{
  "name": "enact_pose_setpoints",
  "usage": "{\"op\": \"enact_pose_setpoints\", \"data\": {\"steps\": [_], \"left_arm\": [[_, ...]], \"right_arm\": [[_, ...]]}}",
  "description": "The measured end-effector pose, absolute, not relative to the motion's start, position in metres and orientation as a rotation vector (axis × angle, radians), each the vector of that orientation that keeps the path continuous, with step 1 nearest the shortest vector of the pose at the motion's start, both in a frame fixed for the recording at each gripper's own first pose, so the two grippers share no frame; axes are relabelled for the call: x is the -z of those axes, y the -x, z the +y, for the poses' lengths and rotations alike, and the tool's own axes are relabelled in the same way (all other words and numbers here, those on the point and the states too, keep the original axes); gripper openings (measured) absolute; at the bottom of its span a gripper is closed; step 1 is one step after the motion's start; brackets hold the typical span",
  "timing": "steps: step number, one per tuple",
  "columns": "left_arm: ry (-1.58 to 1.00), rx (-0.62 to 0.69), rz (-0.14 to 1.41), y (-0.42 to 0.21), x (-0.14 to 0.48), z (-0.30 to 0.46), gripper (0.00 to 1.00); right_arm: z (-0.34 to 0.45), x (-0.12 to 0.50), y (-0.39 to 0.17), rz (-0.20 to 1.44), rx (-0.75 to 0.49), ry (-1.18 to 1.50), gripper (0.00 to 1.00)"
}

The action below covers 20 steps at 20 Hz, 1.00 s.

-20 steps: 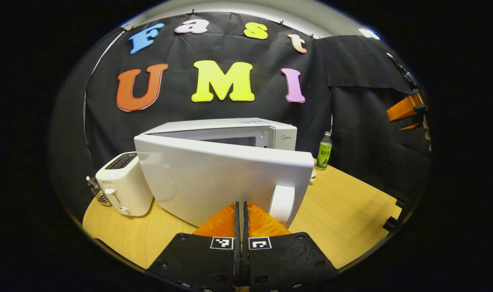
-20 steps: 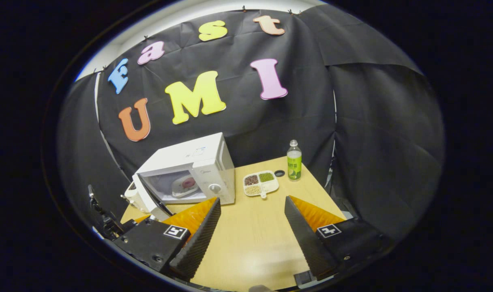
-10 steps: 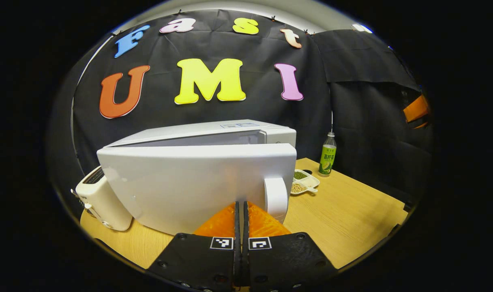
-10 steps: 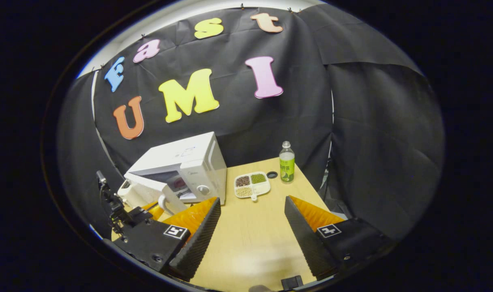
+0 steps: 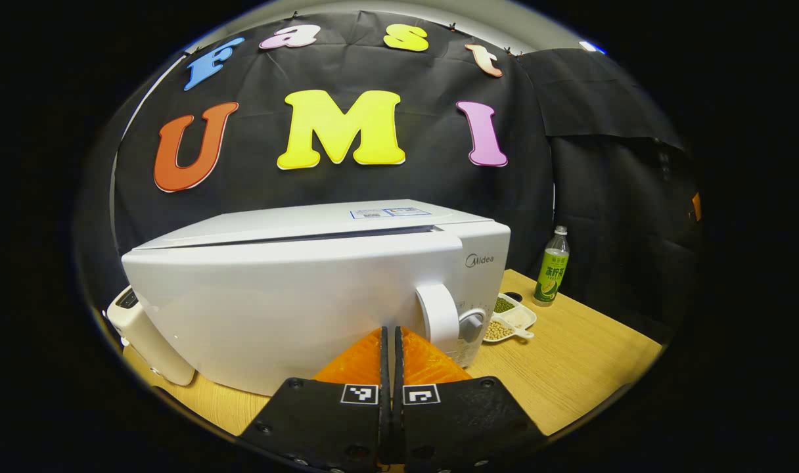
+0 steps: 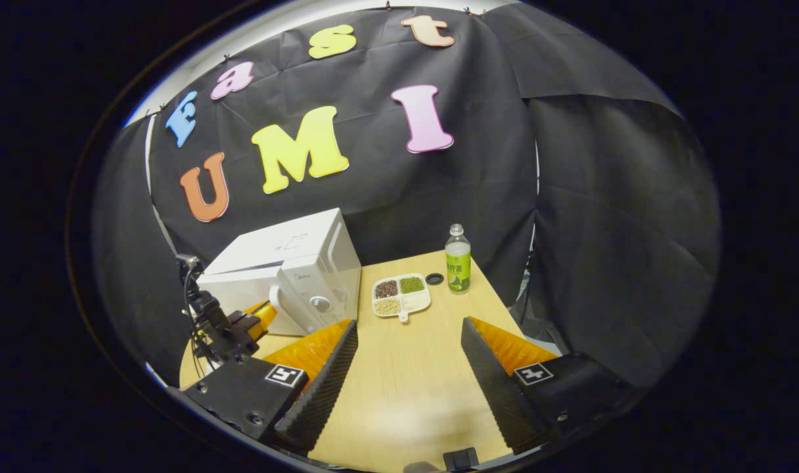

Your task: Open the microwave oven with the left hand, put the food in, and close the microwave oven.

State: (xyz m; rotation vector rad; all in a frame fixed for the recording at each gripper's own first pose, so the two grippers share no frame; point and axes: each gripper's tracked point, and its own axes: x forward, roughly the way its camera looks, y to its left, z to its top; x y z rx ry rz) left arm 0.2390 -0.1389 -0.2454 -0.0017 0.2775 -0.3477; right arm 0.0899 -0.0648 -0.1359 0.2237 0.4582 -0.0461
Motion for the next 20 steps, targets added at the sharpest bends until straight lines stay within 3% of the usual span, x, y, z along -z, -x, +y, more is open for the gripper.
{"op": "enact_pose_setpoints", "data": {"steps": [9, 10, 11, 13, 14, 17, 18, 19, 20], "left_arm": [[0.007, 0.293, 0.273, -0.248, 0.247, -0.138, 0.00], [-0.001, 0.267, 0.285, -0.244, 0.249, -0.131, 0.00], [-0.002, 0.252, 0.289, -0.238, 0.248, -0.126, 0.00], [0.015, 0.261, 0.275, -0.227, 0.238, -0.123, 0.00], [0.015, 0.266, 0.269, -0.219, 0.231, -0.119, 0.00], [-0.007, 0.226, 0.242, -0.199, 0.209, -0.097, 0.97], [-0.024, 0.215, 0.233, -0.190, 0.199, -0.091, 0.88], [-0.036, 0.201, 0.223, -0.184, 0.192, -0.084, 0.96], [-0.044, 0.183, 0.215, -0.177, 0.183, -0.077, 0.96]], "right_arm": [[-0.056, 0.133, -0.100, 0.453, 0.015, -0.204, 0.92], [-0.053, 0.133, -0.103, 0.449, 0.011, -0.190, 1.00], [-0.049, 0.131, -0.105, 0.445, 0.002, -0.179, 0.92], [-0.040, 0.123, -0.109, 0.428, -0.016, -0.163, 0.92], [-0.036, 0.120, -0.110, 0.415, -0.023, -0.154, 1.00], [-0.022, 0.110, -0.114, 0.380, -0.045, -0.117, 0.92], [-0.018, 0.106, -0.116, 0.367, -0.050, -0.102, 1.00], [-0.012, 0.102, -0.117, 0.354, -0.058, -0.095, 1.00], [-0.005, 0.099, -0.117, 0.344, -0.067, -0.088, 0.92]]}}
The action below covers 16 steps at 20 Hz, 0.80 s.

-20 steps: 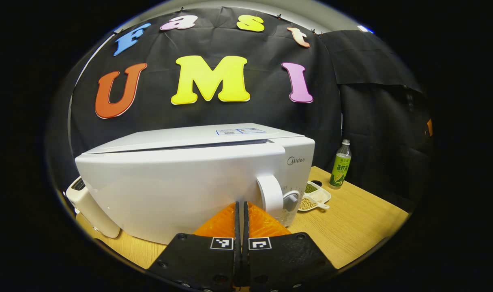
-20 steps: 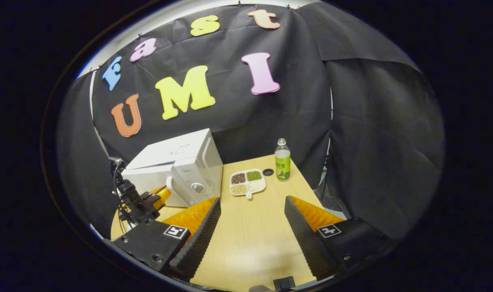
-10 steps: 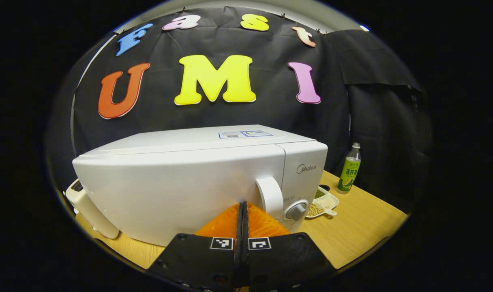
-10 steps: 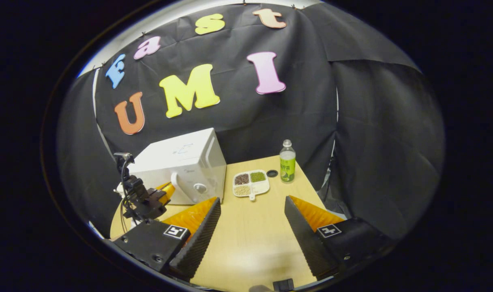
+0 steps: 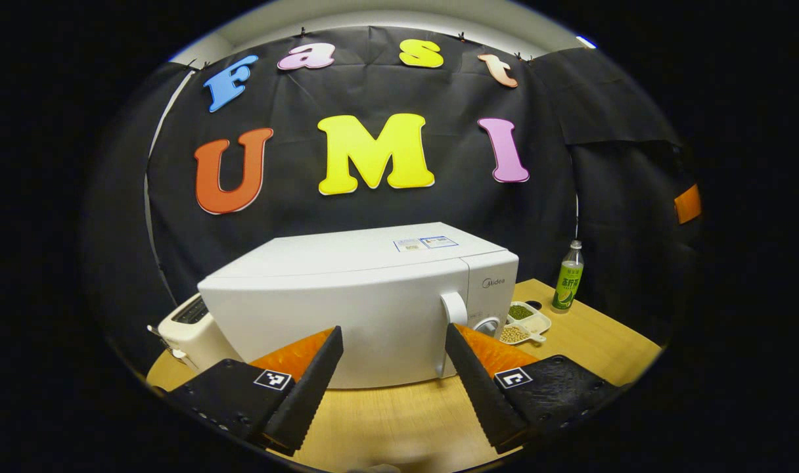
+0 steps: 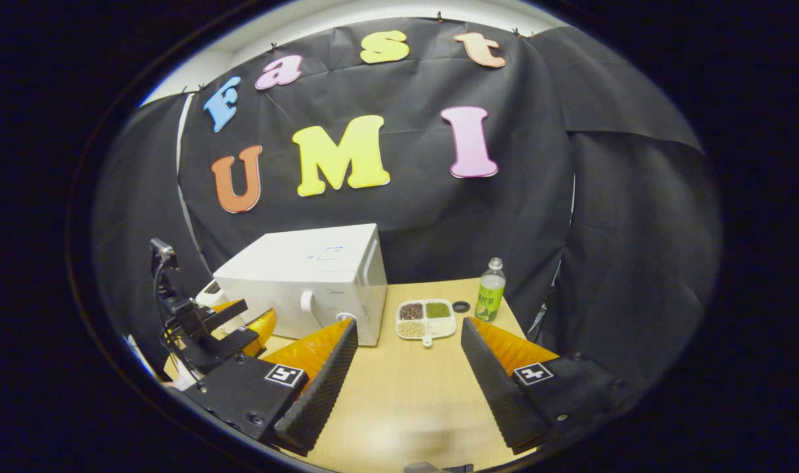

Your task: Open the microwave oven with the left hand, put the food in, and close the microwave oven.

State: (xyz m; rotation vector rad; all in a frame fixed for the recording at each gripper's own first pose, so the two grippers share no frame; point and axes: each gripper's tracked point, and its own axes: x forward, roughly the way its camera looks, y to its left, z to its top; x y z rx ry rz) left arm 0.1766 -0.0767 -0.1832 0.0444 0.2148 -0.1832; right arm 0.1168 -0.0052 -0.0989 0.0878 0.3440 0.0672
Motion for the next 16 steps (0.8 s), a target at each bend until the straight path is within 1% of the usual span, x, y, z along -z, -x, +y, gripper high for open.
{"op": "enact_pose_setpoints", "data": {"steps": [2, 3, 4, 5, 6, 7, 9, 10, 16], "left_arm": [[-0.042, 0.159, 0.207, -0.159, 0.167, -0.063, 0.96], [-0.038, 0.137, 0.207, -0.149, 0.160, -0.055, 0.96], [-0.032, 0.124, 0.207, -0.137, 0.152, -0.048, 0.97], [-0.023, 0.125, 0.200, -0.127, 0.144, -0.044, 0.97], [-0.014, 0.122, 0.191, -0.118, 0.134, -0.040, 0.97], [-0.009, 0.119, 0.182, -0.107, 0.125, -0.034, 0.96], [-0.005, 0.102, 0.166, -0.089, 0.109, -0.021, 0.96], [0.003, 0.098, 0.162, -0.080, 0.101, -0.015, 0.96], [0.017, 0.084, 0.147, -0.041, 0.072, 0.013, 0.96]], "right_arm": [[0.007, 0.093, -0.117, 0.319, -0.083, -0.073, 0.92], [0.016, 0.093, -0.121, 0.306, -0.094, -0.070, 1.00], [0.023, 0.090, -0.119, 0.294, -0.104, -0.068, 0.92], [0.028, 0.088, -0.119, 0.280, -0.108, -0.064, 1.00], [0.032, 0.086, -0.117, 0.271, -0.110, -0.058, 0.92], [0.037, 0.084, -0.115, 0.260, -0.112, -0.056, 1.00], [0.043, 0.077, -0.108, 0.232, -0.109, -0.048, 1.00], [0.045, 0.073, -0.105, 0.218, -0.105, -0.041, 0.92], [0.052, 0.055, -0.075, 0.134, -0.069, 0.000, 0.92]]}}
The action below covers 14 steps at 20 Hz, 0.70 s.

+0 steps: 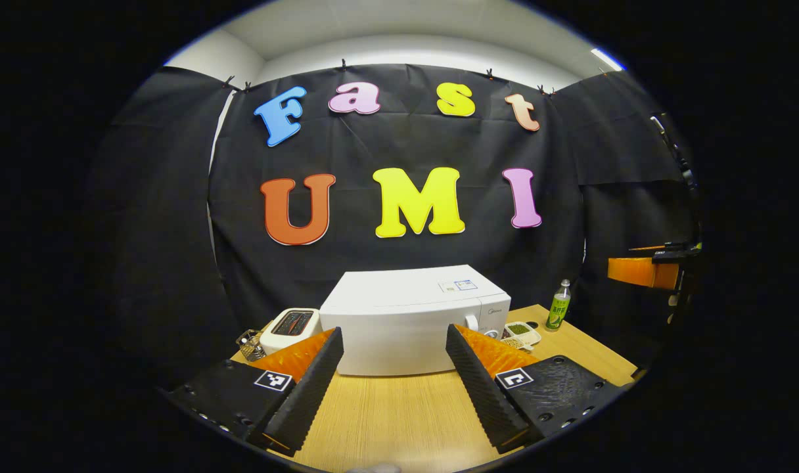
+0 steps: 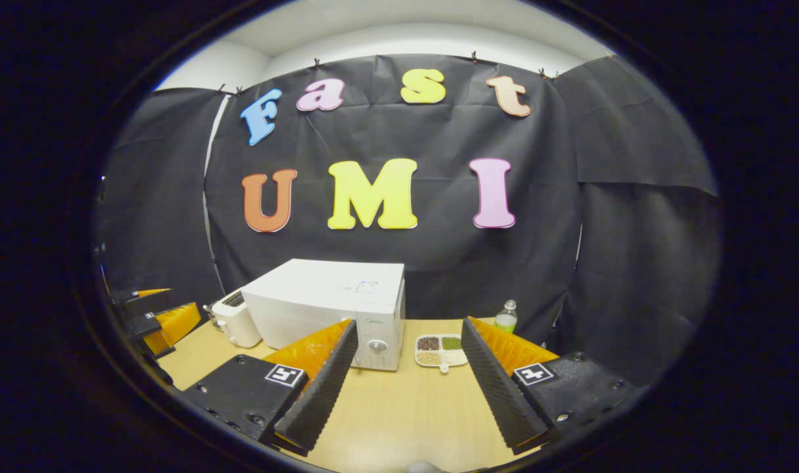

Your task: Open the microwave oven with the left hand, put the food in, and close the microwave oven.

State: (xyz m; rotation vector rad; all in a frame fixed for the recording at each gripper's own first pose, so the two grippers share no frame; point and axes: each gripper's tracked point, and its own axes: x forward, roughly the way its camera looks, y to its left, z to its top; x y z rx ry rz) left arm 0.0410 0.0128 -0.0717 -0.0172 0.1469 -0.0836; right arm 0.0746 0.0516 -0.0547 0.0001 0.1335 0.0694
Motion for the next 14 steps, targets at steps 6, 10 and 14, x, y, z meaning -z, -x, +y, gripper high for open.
{"op": "enact_pose_setpoints", "data": {"steps": [6, 10, 14], "left_arm": [[0.016, 0.073, 0.088, -0.020, 0.037, 0.036, 0.96], [0.011, 0.061, 0.056, -0.014, 0.021, 0.046, 0.96], [0.005, 0.051, 0.030, -0.009, 0.008, 0.054, 0.96]], "right_arm": [[0.066, 0.051, -0.045, 0.098, -0.057, 0.000, 0.92], [0.073, 0.045, -0.035, 0.083, -0.052, -0.017, 0.92], [0.073, 0.032, -0.029, 0.060, -0.031, -0.024, 1.00]]}}
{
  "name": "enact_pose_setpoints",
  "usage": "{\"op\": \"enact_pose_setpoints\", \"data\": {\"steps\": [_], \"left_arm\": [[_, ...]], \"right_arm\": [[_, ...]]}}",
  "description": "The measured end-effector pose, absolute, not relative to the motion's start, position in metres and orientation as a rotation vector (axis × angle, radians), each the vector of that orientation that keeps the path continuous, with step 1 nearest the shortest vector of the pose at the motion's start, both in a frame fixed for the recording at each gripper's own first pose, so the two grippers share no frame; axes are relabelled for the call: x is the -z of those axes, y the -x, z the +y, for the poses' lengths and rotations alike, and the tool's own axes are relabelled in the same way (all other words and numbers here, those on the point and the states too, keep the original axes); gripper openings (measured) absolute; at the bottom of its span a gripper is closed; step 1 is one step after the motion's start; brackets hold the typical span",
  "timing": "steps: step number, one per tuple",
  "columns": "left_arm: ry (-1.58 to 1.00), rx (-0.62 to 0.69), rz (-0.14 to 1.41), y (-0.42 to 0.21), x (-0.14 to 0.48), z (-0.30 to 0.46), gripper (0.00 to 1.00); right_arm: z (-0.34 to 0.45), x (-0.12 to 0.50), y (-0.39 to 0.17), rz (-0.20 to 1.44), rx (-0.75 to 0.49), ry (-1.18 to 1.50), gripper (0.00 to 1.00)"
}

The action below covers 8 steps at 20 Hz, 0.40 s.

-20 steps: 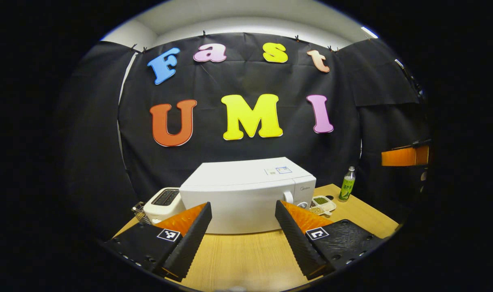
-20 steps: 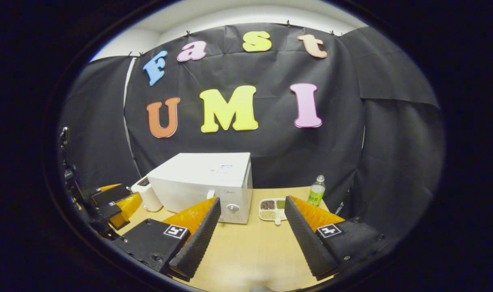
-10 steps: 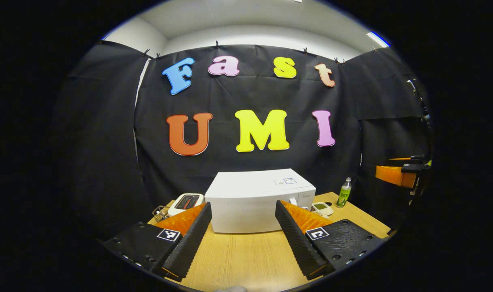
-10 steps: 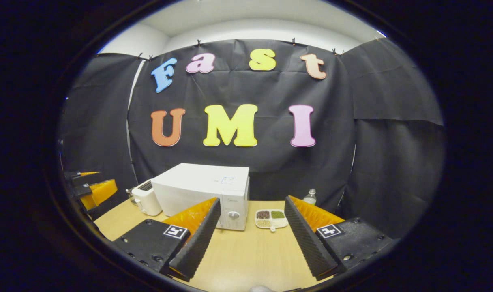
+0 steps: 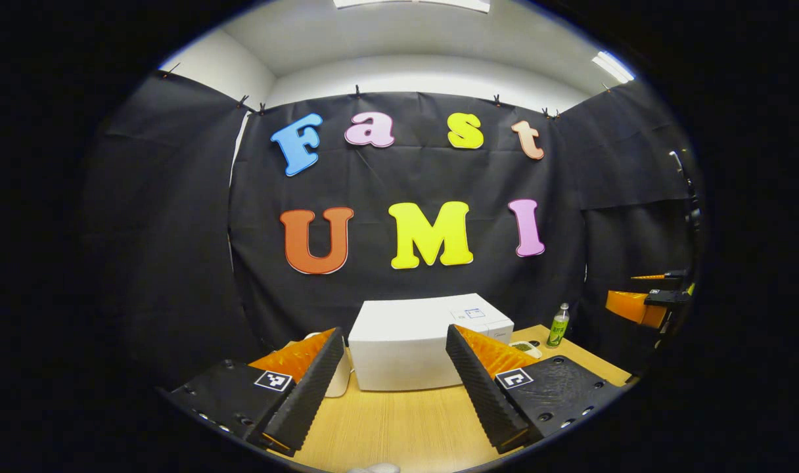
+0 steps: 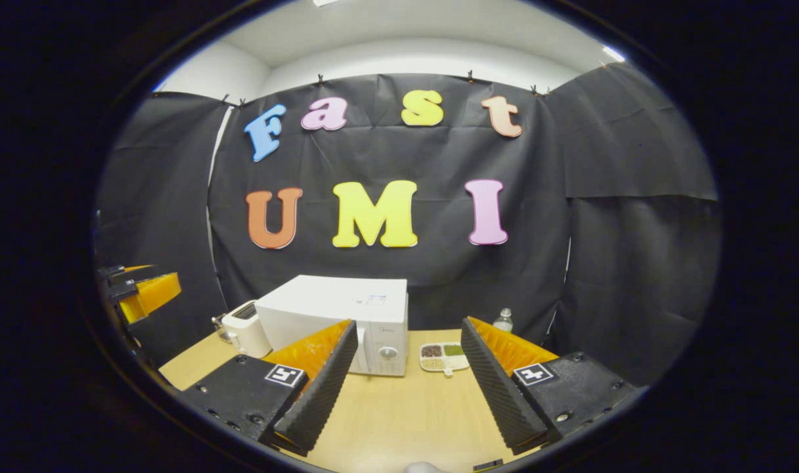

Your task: Open the microwave oven with the left hand, put the food in, and close the microwave oven.

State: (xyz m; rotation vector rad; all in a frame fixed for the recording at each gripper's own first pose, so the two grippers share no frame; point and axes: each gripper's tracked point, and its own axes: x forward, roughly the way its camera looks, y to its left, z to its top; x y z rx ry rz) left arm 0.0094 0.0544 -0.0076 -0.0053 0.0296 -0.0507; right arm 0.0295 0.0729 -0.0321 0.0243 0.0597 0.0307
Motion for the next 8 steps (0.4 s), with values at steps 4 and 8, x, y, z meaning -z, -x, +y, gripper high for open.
{"op": "enact_pose_setpoints", "data": {"steps": [4, 8], "left_arm": [[0.012, 0.058, 0.022, -0.008, 0.001, 0.059, 0.96], [0.009, 0.032, 0.012, -0.007, -0.003, 0.069, 0.96]], "right_arm": [[0.072, 0.019, -0.023, 0.049, -0.010, -0.044, 0.92], [0.072, 0.007, -0.018, 0.034, -0.001, -0.018, 1.00]]}}
